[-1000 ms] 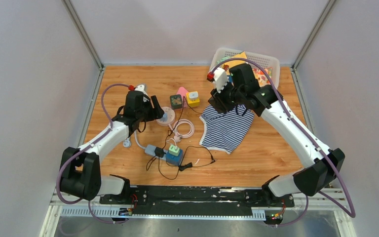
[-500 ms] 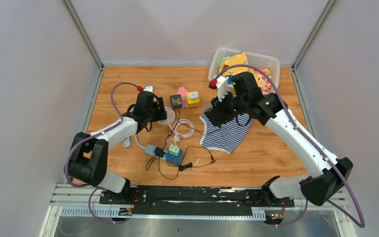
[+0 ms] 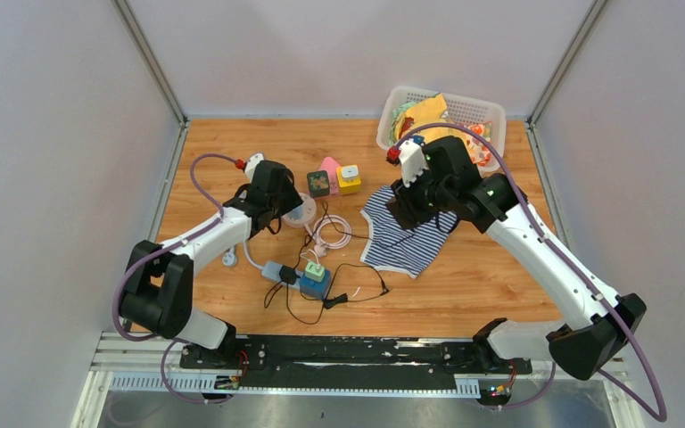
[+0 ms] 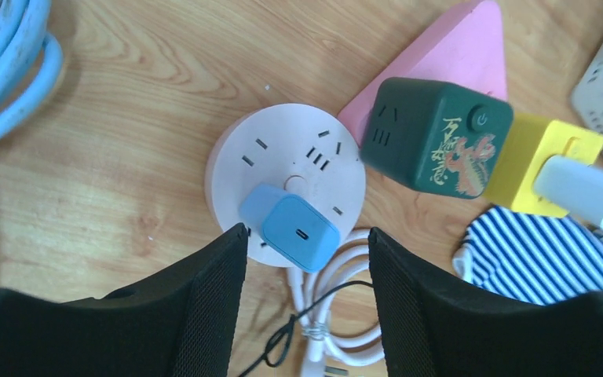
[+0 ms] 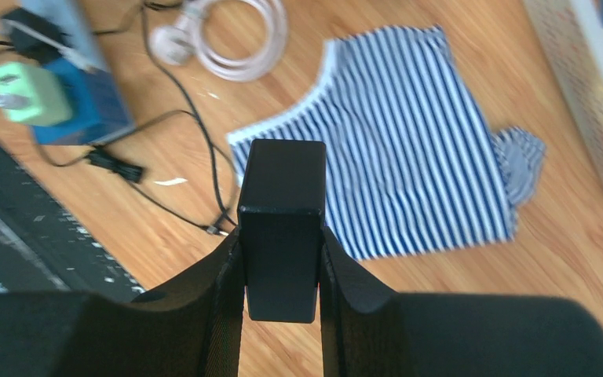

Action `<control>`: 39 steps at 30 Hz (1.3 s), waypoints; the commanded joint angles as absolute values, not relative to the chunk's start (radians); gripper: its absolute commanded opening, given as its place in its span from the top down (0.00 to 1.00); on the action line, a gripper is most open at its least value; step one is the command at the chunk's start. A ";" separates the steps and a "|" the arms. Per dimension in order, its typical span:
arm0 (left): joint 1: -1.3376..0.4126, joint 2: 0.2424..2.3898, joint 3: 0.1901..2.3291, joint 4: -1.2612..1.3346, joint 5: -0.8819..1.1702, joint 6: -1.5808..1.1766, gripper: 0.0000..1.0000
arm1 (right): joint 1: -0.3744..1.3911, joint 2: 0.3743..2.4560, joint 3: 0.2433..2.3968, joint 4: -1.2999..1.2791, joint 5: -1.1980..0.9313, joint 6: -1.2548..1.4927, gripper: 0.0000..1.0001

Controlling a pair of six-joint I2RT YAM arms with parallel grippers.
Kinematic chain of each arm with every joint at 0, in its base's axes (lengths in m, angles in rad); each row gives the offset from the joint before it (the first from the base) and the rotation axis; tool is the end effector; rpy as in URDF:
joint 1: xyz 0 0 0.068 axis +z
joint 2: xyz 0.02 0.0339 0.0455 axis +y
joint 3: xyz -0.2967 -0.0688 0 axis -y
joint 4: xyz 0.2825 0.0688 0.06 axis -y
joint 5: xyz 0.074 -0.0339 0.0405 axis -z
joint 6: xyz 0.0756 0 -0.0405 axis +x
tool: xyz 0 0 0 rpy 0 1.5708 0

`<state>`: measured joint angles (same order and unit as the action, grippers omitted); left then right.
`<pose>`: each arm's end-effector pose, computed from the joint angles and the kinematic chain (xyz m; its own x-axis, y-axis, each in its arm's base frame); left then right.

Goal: Insert the plug
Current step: Adjust the socket at the center of the board.

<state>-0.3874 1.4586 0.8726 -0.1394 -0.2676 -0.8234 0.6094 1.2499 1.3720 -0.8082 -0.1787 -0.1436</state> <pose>0.3457 -0.1195 0.2046 -0.5504 -0.5394 -0.6373 -0.3274 0.8416 -0.4296 0.2500 0.1909 0.3950 -0.4174 -0.4631 -0.7819 -0.7434 0.6688 0.0007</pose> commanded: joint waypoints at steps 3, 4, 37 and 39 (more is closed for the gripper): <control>-0.413 1.431 0.939 -0.276 -0.400 -1.047 0.44 | 0.621 1.163 1.383 -0.916 0.081 -0.137 1.00; -0.414 1.443 0.950 -0.306 -0.422 -1.073 0.46 | 0.621 1.153 1.370 -0.909 0.059 -0.136 1.00; -0.442 1.614 1.055 -0.416 -0.519 -1.039 0.75 | 0.621 1.073 1.386 -0.929 -0.076 -0.158 1.00; -0.442 1.607 1.057 -0.415 -0.530 -0.974 0.77 | 0.621 1.066 1.401 -0.947 -0.076 -0.166 1.00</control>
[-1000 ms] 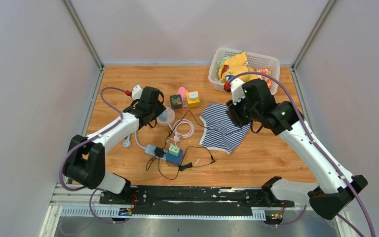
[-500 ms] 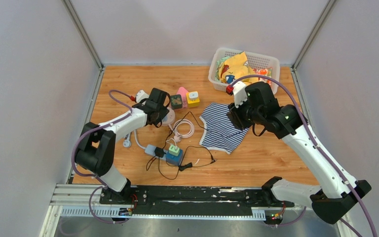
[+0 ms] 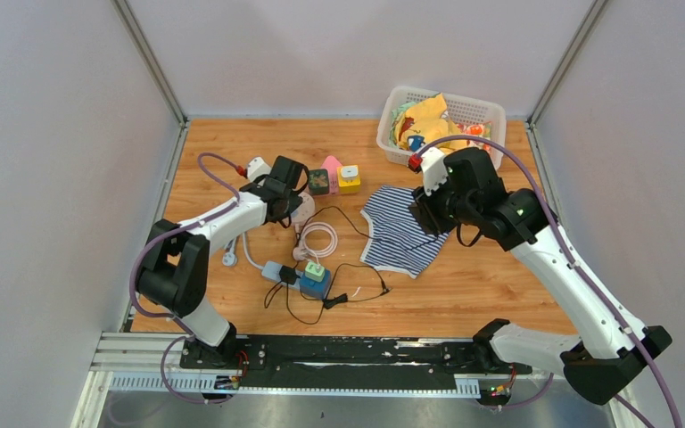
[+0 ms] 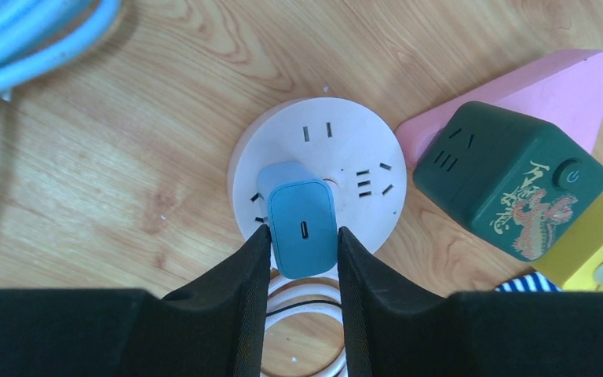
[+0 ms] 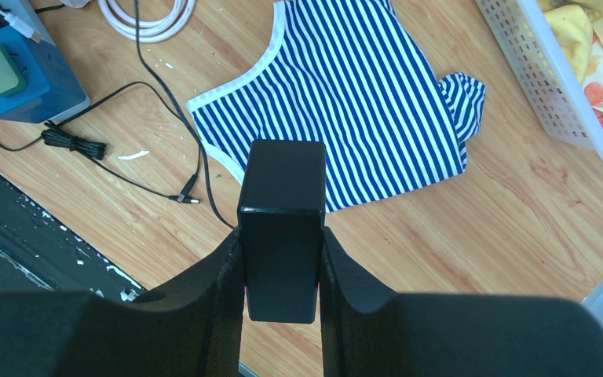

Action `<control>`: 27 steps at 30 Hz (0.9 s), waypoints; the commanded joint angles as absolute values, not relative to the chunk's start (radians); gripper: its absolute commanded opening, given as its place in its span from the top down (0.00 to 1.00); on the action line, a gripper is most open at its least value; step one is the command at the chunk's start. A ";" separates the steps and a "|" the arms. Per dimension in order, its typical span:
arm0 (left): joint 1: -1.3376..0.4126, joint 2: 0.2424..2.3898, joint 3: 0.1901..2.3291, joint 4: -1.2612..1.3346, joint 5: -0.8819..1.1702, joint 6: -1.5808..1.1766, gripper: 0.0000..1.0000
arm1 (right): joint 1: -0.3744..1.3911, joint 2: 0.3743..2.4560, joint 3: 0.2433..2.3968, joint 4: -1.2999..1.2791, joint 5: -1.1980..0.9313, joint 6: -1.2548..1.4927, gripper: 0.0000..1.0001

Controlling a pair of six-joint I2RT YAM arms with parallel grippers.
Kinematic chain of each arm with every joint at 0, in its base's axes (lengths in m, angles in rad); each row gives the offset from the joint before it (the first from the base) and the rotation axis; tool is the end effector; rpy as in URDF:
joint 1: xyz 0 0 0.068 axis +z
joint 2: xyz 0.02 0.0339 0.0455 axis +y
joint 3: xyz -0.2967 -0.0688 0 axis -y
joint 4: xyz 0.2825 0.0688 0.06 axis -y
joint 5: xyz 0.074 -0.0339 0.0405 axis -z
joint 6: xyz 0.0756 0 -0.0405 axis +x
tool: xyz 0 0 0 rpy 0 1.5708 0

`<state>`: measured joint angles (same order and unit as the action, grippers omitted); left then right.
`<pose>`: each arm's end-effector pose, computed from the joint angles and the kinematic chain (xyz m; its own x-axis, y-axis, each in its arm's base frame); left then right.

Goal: Insert the plug
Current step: Adjust the socket at the center of the board.

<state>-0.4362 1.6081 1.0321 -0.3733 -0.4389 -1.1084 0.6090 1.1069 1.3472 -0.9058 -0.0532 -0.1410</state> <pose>0.3613 -0.1330 0.1906 -0.4703 -0.6746 -0.5689 -0.5889 0.7201 -0.3670 0.2150 0.1549 0.4120 -0.4163 -0.4615 -0.7834 -0.6707 0.7376 -0.0780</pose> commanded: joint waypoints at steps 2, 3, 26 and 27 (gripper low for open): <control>-0.440 1.600 1.057 -0.399 -0.525 -0.900 0.77 | 0.621 1.058 1.416 -0.969 -0.058 -0.186 1.00; -0.440 1.599 1.060 -0.397 -0.520 -0.873 0.77 | 0.620 1.054 1.425 -0.980 -0.039 -0.199 1.00; -0.430 1.602 0.980 -0.156 -0.073 -0.366 0.74 | 0.639 1.224 1.582 -0.948 -0.179 -0.341 1.00; -0.430 1.608 0.980 -0.174 -0.067 -0.355 0.73 | 0.652 1.252 1.582 -0.951 -0.186 -0.350 1.00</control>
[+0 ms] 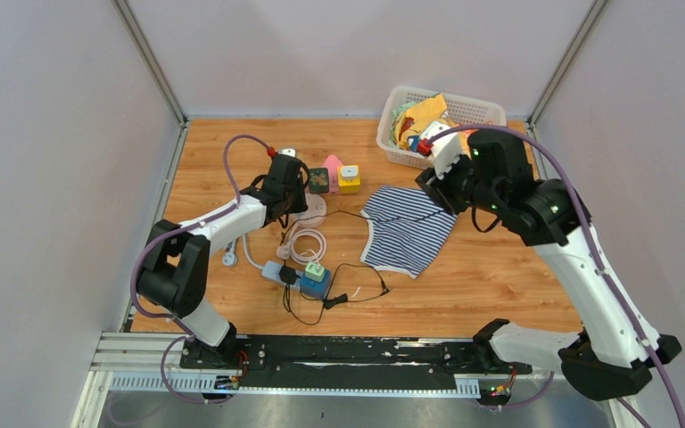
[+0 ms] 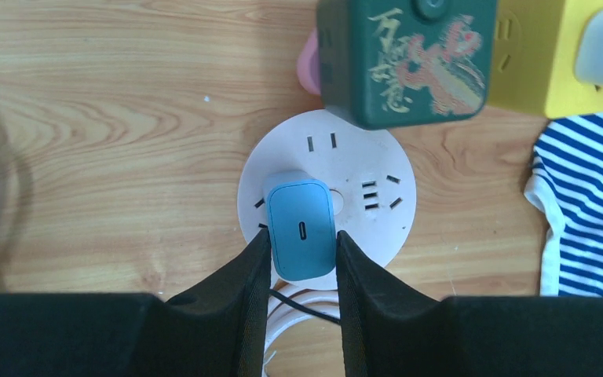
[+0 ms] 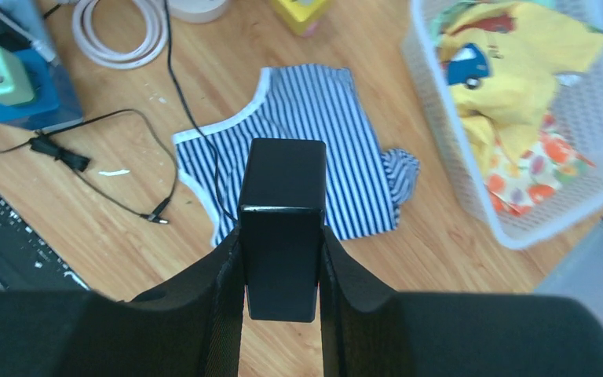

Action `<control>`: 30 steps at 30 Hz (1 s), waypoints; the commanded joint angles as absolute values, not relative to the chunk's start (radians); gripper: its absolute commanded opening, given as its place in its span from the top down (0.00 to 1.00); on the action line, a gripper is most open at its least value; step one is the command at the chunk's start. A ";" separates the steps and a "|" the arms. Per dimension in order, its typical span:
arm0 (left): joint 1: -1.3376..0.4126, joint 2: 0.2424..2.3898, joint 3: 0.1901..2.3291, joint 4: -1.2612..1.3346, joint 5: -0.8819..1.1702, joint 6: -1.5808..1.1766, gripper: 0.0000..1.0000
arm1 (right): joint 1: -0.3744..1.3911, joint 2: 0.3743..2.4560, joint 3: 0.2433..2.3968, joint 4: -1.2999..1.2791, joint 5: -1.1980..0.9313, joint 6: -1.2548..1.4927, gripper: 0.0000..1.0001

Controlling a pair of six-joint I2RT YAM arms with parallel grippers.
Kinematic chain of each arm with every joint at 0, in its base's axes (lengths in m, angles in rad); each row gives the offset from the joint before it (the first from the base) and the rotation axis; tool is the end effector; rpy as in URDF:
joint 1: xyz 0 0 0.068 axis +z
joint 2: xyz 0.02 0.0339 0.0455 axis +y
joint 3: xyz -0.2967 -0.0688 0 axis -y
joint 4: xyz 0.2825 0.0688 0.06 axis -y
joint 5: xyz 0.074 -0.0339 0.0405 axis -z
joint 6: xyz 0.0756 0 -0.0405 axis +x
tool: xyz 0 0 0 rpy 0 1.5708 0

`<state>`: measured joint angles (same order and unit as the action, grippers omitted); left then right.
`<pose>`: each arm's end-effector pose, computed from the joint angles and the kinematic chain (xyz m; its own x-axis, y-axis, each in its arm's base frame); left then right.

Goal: Insert the plug
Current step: Adjust the socket at the center of the board.

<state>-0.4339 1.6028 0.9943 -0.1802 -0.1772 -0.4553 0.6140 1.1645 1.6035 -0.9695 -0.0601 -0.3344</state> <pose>0.3687 -0.1562 0.1925 -0.7105 -0.1478 -0.6880 -0.0126 0.9802 -0.1976 0.2114 0.1546 0.4848 -0.1880 -0.5333 -0.8247 -0.7190 0.6468 -0.2544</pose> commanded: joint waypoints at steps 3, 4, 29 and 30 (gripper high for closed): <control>-0.430 1.611 0.974 -0.196 -0.044 -0.322 0.73 | 0.689 1.339 1.595 -0.957 -0.218 -0.381 1.00; -0.430 1.607 0.969 -0.197 -0.031 -0.304 0.73 | 0.700 1.366 1.606 -0.960 -0.236 -0.392 1.00; -0.351 1.475 0.996 -0.226 0.181 -0.378 0.38 | 0.757 1.895 1.868 -0.930 -0.358 -0.598 1.00; -0.341 1.471 0.995 -0.231 0.179 -0.383 0.38 | 0.757 1.910 1.880 -0.929 -0.353 -0.602 1.00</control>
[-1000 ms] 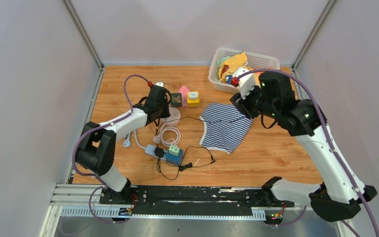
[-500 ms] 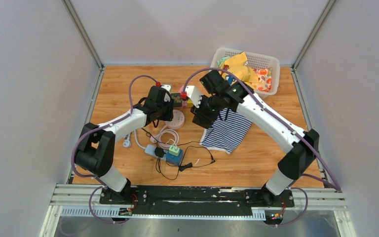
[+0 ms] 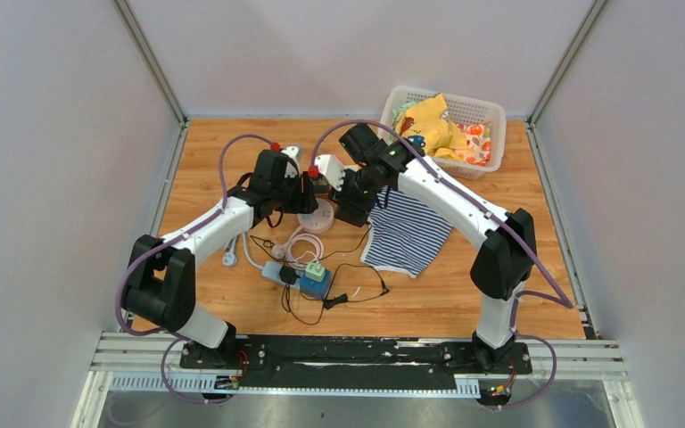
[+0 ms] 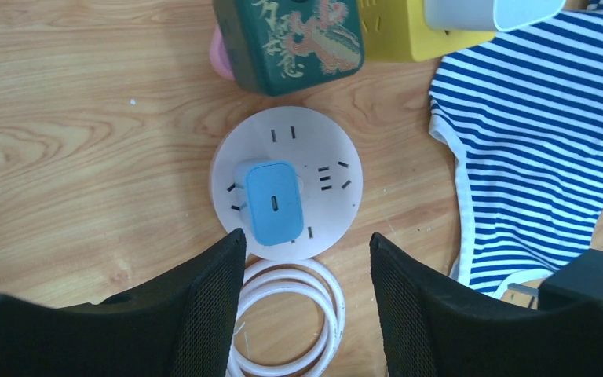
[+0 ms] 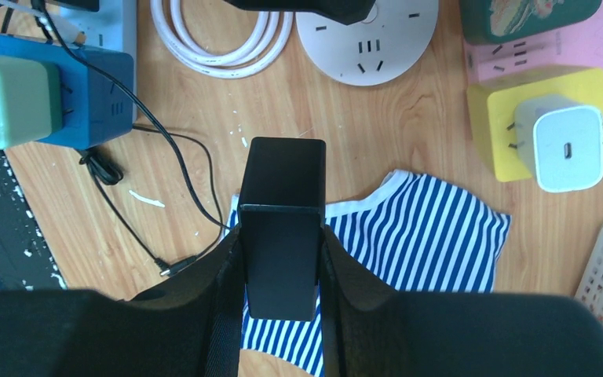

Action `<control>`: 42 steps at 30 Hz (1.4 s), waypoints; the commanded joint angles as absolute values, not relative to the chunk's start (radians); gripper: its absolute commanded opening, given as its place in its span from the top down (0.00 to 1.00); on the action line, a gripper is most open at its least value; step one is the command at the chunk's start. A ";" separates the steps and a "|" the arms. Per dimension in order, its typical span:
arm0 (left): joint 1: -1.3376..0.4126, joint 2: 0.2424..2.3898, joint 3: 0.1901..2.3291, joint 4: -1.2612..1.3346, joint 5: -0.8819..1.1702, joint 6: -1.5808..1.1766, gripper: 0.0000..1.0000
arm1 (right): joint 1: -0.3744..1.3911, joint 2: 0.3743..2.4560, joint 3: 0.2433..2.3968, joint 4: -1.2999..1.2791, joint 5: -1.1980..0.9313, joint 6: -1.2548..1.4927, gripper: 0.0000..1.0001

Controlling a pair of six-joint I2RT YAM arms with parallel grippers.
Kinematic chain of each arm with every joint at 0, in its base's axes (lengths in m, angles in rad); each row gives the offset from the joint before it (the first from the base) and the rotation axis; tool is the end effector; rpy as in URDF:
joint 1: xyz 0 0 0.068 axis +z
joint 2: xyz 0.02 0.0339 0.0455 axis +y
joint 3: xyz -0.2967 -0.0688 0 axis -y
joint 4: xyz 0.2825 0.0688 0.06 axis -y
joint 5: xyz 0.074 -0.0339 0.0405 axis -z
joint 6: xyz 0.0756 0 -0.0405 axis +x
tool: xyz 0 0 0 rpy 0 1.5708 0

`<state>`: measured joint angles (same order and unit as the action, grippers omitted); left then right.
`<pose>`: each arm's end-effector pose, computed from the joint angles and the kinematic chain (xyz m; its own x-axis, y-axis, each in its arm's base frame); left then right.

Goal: Insert the plug
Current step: Adjust the socket at the center of the board, then insert the plug into the socket.

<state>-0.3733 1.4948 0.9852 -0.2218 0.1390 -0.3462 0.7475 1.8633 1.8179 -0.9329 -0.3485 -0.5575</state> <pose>0.3539 -0.1498 0.2245 -0.7402 -0.0710 -0.6687 0.2190 0.9147 -0.3396 0.3282 0.3395 0.3244 -0.1042 -0.7746 -0.6237 -0.9827 0.1766 -0.0551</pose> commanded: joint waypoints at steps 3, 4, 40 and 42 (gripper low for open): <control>-0.308 1.459 0.978 -0.238 0.167 -0.393 0.39 | 0.760 1.971 1.928 -0.929 -0.326 -0.606 1.00; -0.296 1.456 0.969 -0.233 0.176 -0.397 0.39 | 0.761 1.994 1.947 -0.932 -0.312 -0.608 1.00; -0.166 1.682 0.915 -0.019 0.410 -0.536 0.44 | 0.784 2.406 2.404 -1.180 -0.256 -0.768 1.00; -0.166 1.684 0.916 -0.018 0.420 -0.531 0.46 | 0.783 2.413 2.408 -1.178 -0.254 -0.768 1.00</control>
